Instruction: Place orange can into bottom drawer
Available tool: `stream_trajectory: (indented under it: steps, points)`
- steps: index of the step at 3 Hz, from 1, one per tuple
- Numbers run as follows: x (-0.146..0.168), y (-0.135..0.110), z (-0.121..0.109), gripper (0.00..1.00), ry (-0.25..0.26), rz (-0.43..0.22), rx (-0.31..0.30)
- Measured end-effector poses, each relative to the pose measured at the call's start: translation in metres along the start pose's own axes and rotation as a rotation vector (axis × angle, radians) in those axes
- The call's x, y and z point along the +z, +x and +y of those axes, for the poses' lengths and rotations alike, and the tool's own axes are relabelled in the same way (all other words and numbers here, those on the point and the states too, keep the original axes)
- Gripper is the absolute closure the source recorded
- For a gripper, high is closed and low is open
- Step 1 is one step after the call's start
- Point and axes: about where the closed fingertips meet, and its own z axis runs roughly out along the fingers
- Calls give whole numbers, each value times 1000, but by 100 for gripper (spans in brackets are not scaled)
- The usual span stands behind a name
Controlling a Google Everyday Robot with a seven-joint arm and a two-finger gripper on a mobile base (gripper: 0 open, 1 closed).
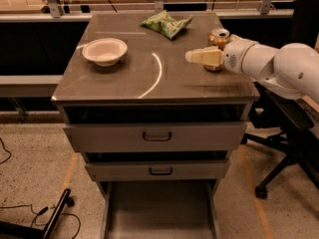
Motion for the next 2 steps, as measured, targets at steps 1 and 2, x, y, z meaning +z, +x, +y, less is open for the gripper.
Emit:
stream_trajectory:
  steps: [1, 2]
  points:
    - [6, 1, -2, 0, 5, -12, 10]
    - [8, 3, -5, 0, 16, -25, 18]
